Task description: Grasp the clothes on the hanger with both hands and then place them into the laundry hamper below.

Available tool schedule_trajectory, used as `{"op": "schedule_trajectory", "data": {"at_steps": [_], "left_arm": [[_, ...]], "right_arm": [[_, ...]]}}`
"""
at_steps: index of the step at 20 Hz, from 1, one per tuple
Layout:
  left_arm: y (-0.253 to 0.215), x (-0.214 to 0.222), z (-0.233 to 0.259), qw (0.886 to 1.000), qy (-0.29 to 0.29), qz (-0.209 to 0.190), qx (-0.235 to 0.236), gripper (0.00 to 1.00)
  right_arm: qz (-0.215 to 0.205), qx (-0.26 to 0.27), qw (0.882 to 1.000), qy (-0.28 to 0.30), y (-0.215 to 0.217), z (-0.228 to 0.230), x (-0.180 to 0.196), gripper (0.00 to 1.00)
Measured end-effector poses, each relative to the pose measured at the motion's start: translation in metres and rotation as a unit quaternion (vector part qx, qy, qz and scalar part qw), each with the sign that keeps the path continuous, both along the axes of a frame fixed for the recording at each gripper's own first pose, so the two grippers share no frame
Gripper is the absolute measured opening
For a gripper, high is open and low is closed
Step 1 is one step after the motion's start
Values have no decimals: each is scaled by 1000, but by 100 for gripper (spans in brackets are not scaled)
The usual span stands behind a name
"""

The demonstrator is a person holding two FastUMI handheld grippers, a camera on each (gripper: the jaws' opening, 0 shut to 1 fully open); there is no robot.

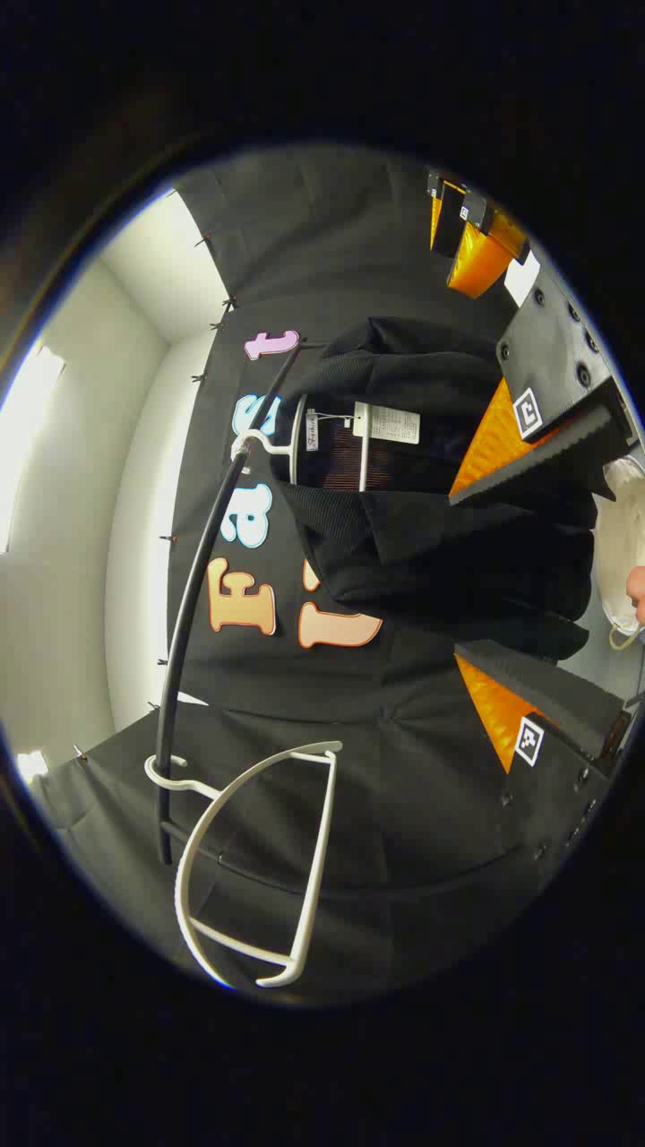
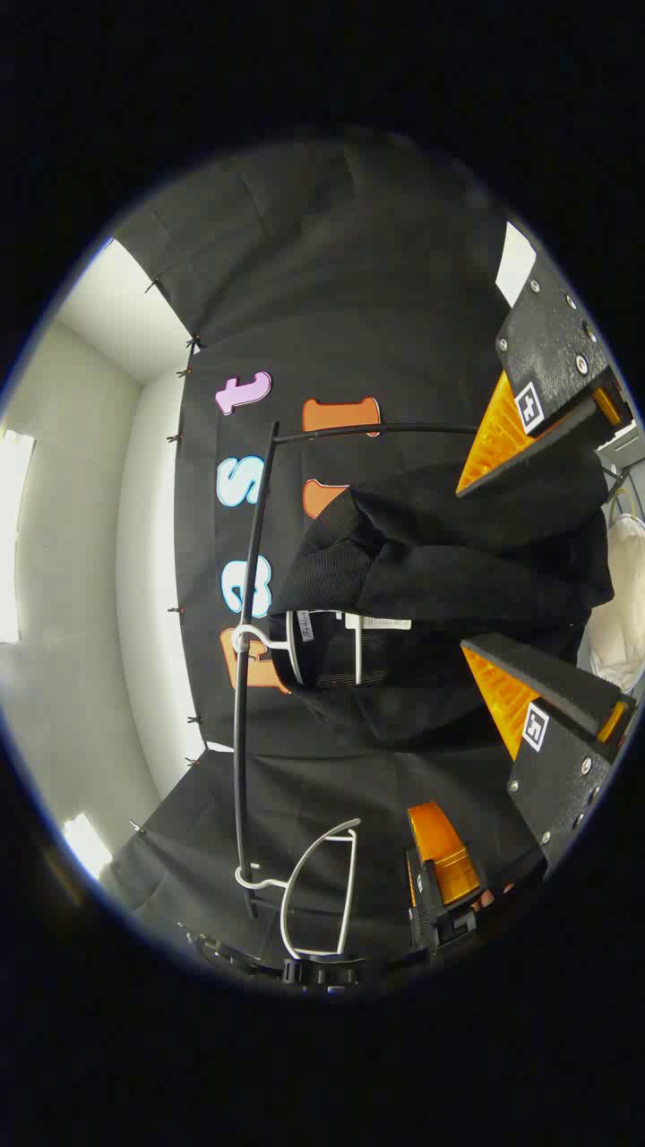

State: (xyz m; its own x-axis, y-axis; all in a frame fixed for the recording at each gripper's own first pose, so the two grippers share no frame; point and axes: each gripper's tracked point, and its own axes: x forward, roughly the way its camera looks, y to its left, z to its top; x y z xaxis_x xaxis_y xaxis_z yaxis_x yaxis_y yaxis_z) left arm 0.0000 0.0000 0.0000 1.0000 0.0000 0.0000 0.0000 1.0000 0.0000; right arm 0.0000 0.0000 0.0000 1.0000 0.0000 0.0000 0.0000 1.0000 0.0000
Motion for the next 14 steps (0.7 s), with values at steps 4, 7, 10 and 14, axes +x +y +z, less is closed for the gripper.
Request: {"op": "schedule_trajectory", "data": {"at_steps": [4, 7, 10, 14], "left_arm": [[2, 2, -5, 1000, 7, 1, -4, 93], [4, 3, -5, 1000, 6, -1, -6, 96], [4, 1, -5, 1000, 5, -2, -2, 96], [4, 1, -7, 1000, 10, -5, 0, 96]], "right_arm": [[-1, 0, 1000, 0, 1, -1, 1, 93], [-3, -5, 1000, 1, 2, -2, 2, 93], [-6, -3, 1000, -1, 2, 0, -2, 89], [-10, -6, 1000, -4, 1, 1, -4, 97]]}}
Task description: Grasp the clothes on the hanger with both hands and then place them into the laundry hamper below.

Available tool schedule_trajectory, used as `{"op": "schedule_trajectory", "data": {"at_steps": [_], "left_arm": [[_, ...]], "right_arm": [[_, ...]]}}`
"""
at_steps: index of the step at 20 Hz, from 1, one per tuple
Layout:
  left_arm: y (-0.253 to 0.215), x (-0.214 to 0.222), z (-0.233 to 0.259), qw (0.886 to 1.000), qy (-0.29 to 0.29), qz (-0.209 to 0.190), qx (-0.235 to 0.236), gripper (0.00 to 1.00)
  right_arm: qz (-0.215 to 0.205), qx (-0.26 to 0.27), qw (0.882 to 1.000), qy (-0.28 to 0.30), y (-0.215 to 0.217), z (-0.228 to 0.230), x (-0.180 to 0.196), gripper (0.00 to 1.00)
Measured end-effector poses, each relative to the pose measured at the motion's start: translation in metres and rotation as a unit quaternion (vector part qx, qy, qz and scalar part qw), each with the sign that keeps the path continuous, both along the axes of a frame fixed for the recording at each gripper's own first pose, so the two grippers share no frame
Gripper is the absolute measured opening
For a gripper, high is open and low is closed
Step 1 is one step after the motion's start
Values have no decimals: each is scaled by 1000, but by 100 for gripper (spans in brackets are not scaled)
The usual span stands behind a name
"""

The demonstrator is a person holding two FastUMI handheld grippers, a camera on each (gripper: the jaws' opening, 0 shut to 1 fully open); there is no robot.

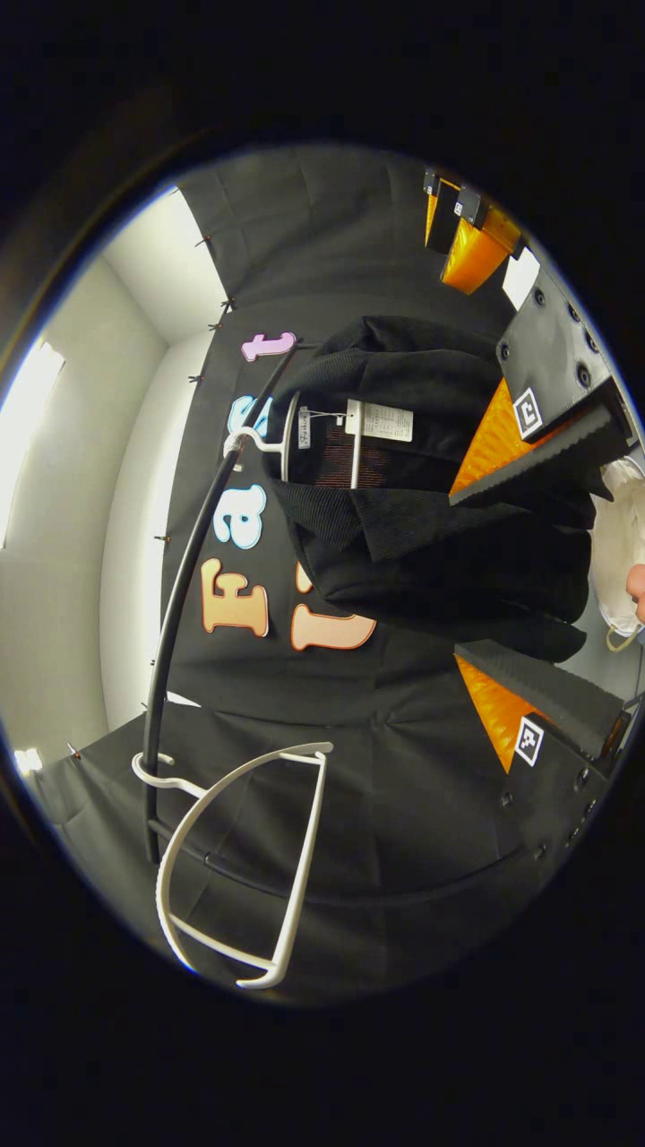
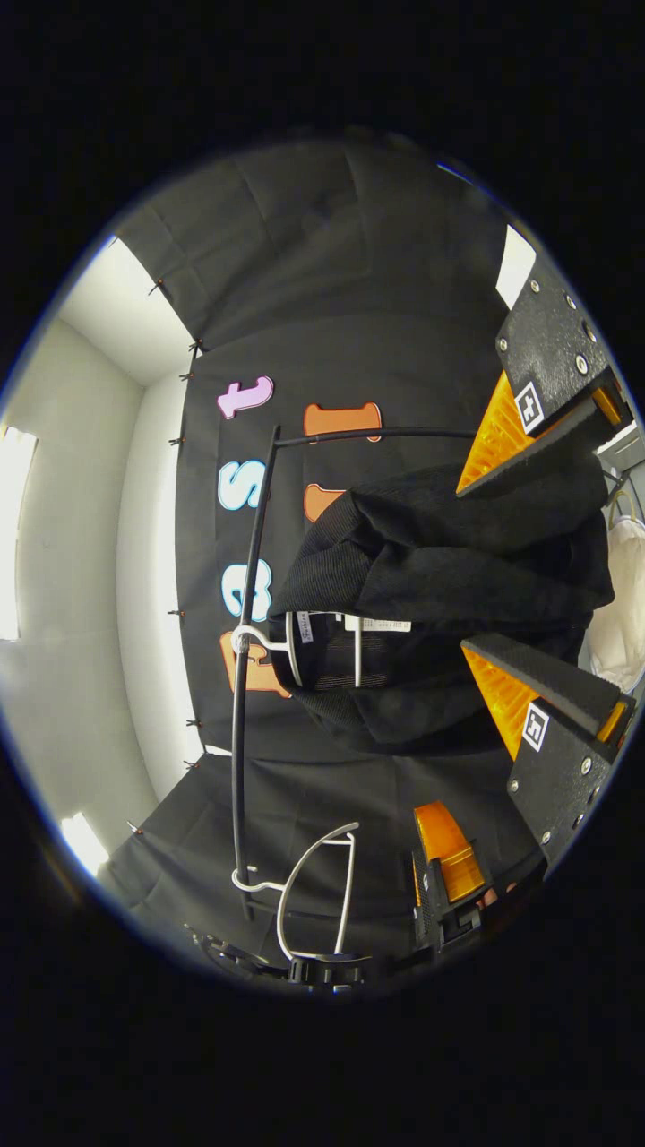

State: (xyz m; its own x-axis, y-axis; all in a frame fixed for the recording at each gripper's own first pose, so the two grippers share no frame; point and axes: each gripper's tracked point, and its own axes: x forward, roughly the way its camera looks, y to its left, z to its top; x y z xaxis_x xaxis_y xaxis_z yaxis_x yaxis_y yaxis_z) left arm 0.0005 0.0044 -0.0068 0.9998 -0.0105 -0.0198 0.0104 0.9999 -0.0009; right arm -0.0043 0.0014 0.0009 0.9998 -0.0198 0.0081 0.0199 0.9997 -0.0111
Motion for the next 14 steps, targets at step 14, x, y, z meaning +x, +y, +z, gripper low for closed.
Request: {"op": "schedule_trajectory", "data": {"at_steps": [14], "left_arm": [[3, 6, -1, 1000, -3, -4, 11, 93]], "right_arm": [[0, 5, 1000, 11, 4, -11, 9, 97]]}}
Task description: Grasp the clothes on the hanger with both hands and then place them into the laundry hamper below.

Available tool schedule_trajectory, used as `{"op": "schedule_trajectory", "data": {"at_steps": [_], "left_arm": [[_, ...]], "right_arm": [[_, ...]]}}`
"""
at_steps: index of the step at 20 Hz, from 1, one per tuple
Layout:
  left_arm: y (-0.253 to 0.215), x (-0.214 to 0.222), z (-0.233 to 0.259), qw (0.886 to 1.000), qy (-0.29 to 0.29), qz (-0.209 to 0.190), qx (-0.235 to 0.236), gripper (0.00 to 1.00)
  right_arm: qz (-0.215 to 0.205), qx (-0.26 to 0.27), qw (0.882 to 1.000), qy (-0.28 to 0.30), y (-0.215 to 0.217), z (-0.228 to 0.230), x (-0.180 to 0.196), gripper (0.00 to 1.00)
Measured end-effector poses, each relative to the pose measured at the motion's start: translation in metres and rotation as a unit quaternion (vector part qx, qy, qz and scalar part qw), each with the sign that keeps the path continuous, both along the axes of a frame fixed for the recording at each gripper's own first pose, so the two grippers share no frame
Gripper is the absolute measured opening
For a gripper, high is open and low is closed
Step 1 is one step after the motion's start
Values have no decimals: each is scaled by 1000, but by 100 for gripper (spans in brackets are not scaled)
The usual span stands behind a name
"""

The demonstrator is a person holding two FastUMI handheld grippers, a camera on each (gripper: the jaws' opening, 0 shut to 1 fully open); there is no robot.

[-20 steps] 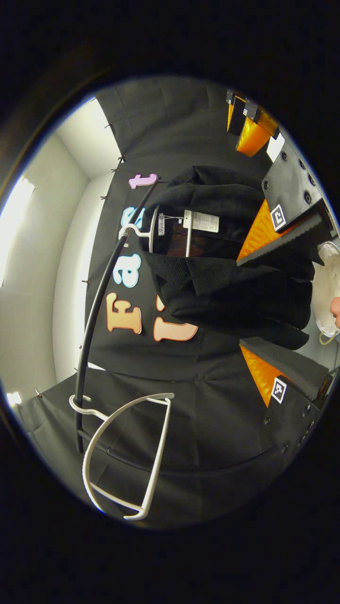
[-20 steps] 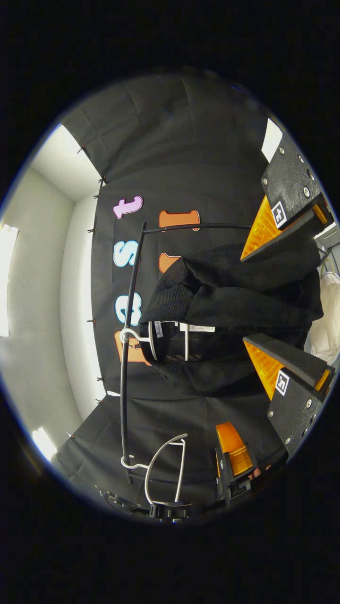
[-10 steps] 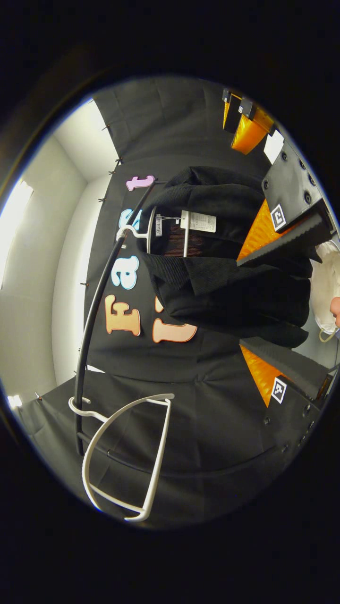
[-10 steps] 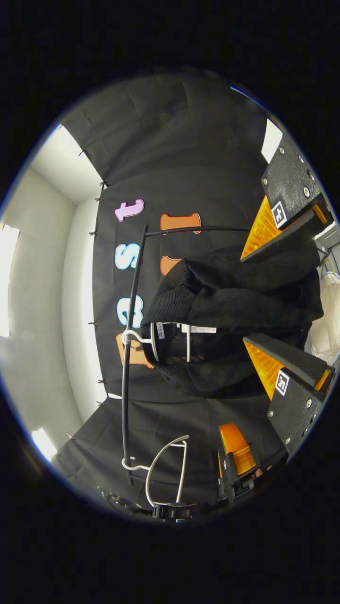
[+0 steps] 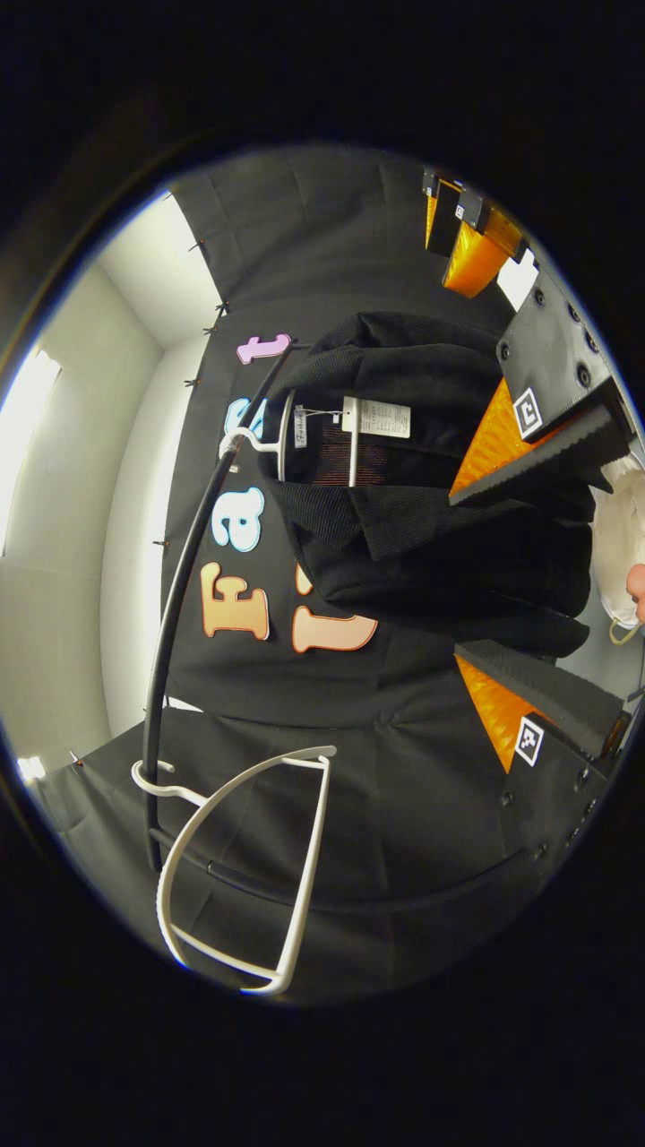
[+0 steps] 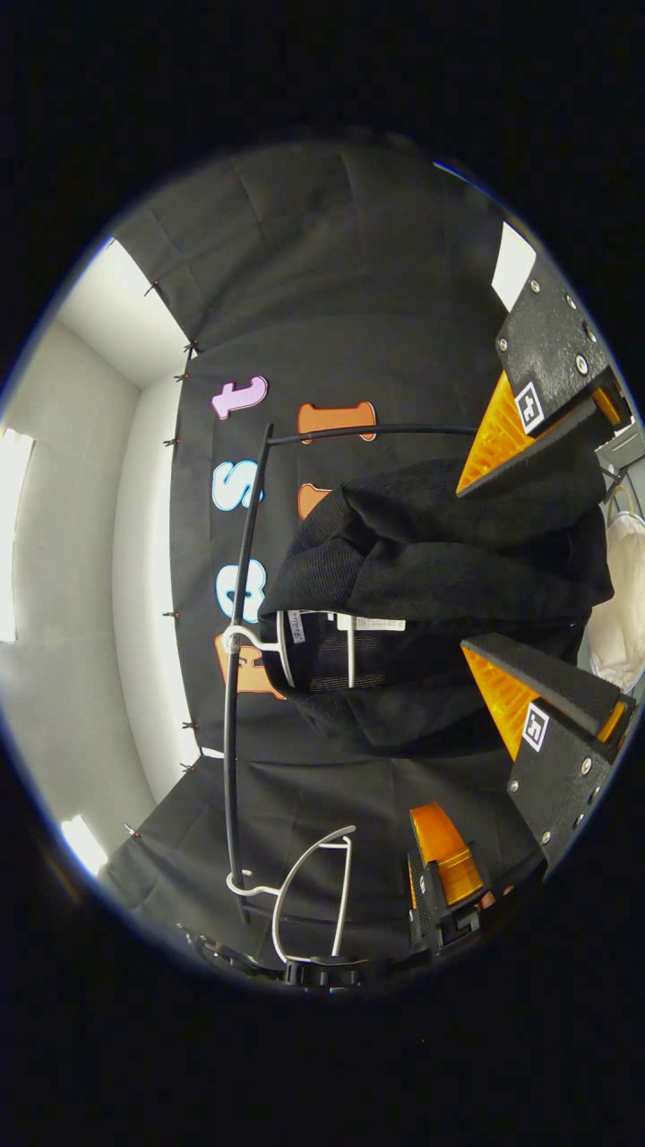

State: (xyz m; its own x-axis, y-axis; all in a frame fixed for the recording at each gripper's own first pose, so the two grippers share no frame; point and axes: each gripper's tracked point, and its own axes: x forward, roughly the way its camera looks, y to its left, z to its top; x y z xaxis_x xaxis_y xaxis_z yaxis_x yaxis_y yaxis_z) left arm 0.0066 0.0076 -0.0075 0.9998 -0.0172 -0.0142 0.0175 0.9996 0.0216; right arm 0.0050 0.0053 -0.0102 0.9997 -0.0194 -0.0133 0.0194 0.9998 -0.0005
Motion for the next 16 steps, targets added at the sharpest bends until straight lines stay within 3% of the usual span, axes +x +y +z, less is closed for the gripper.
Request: {"op": "schedule_trajectory", "data": {"at_steps": [6, 9, 10, 14, 15, 16], "left_arm": [[3, 3, -1, 1000, 1, 3, -2, 93], [7, 2, -2, 1000, 3, 7, -1, 93], [9, 1, -3, 1000, 3, 10, -1, 93], [18, -1, -2, 1000, 3, 19, -1, 93], [20, -2, -2, 1000, 3, 21, -1, 93], [22, -2, -2, 1000, 3, 23, -1, 93]], "right_arm": [[6, 5, 1000, 9, -2, -11, 21, 97], [17, 9, 1000, 18, 3, -19, 45, 93], [21, 13, 1000, 19, 6, -21, 55, 97], [32, 15, 999, 28, 12, -33, 89, 97], [31, 11, 999, 30, 11, -37, 97, 89], [29, 6, 999, 34, 10, -42, 107, 93]]}}
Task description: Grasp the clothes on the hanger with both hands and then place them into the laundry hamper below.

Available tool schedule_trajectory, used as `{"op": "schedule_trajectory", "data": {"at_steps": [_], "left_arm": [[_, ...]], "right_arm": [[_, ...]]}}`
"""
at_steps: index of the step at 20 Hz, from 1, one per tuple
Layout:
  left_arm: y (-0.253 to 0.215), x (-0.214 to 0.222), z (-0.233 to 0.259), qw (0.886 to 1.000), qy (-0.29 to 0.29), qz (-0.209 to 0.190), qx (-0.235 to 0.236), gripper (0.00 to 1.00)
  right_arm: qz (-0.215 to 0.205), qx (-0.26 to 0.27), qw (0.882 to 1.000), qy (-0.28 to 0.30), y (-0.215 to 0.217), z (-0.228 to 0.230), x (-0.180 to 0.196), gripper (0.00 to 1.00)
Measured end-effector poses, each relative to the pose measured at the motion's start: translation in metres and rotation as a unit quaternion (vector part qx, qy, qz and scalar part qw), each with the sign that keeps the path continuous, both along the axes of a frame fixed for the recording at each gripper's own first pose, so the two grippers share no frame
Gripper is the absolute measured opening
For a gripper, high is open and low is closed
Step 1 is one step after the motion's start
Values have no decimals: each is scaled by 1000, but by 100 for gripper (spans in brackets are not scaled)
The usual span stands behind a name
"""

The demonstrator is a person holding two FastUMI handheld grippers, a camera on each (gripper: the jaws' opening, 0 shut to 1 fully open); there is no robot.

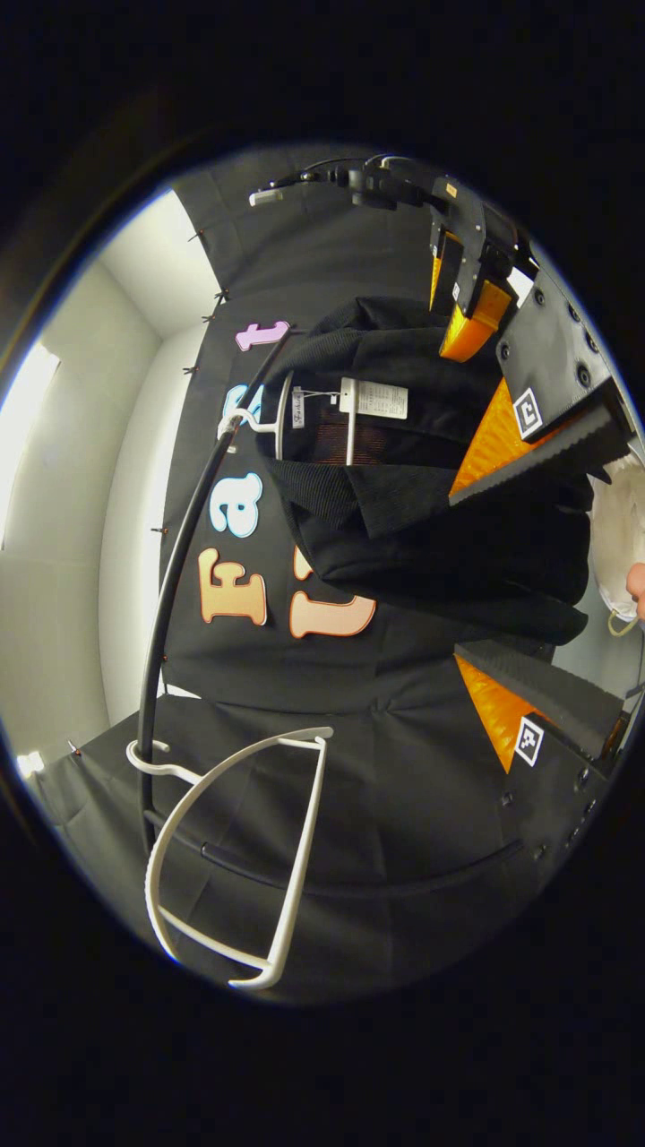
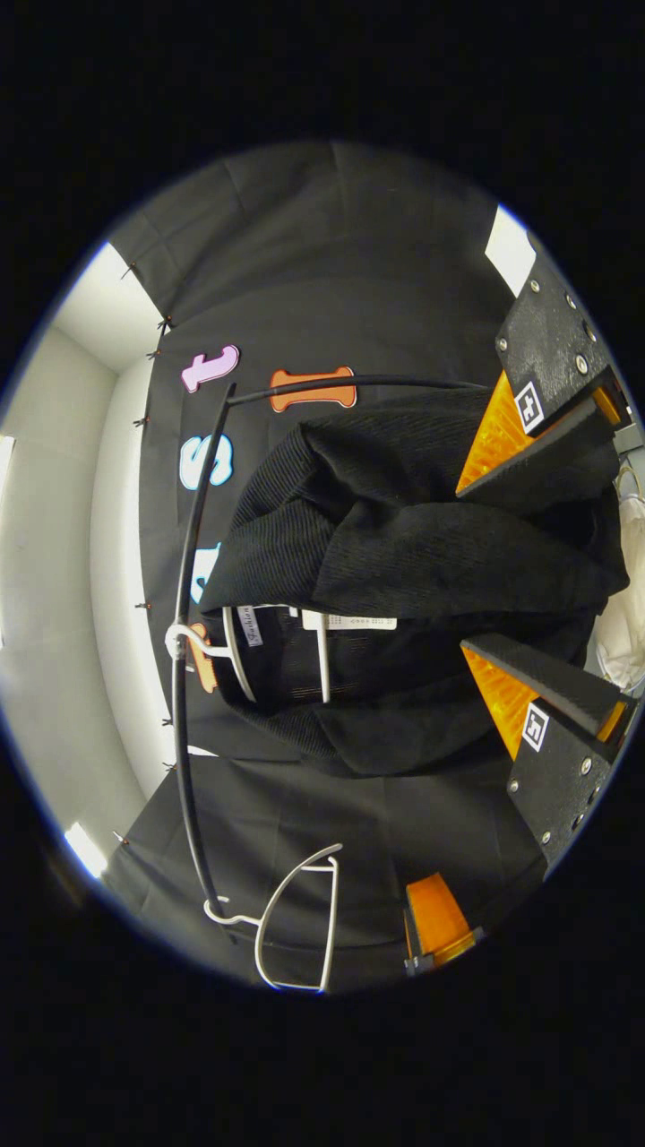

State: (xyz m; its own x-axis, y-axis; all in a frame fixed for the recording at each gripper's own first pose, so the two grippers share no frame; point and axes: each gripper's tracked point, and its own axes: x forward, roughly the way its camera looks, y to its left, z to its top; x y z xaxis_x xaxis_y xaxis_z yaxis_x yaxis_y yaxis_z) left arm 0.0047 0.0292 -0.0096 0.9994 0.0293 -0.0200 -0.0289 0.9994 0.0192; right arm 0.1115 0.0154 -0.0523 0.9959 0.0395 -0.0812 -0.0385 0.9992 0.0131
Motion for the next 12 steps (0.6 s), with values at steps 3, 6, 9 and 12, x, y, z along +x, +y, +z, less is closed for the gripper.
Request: {"op": "schedule_trajectory", "data": {"at_steps": [3, 6, 9, 12], "left_arm": [[6, -1, -2, 1000, 3, 8, -5, 93], [11, -1, -6, 1000, 8, 14, -7, 93], [14, -2, -9, 1000, 12, 17, -2, 97], [16, -1, -10, 1000, 13, 16, 0, 97]], "right_arm": [[-2, -3, 1000, 15, 2, -13, 19, 89], [-3, 4, 1000, 23, 7, -23, 39, 93], [-2, 13, 1000, 22, 13, -24, 54, 93], [3, 15, 1000, 23, 21, -26, 63, 97]]}}
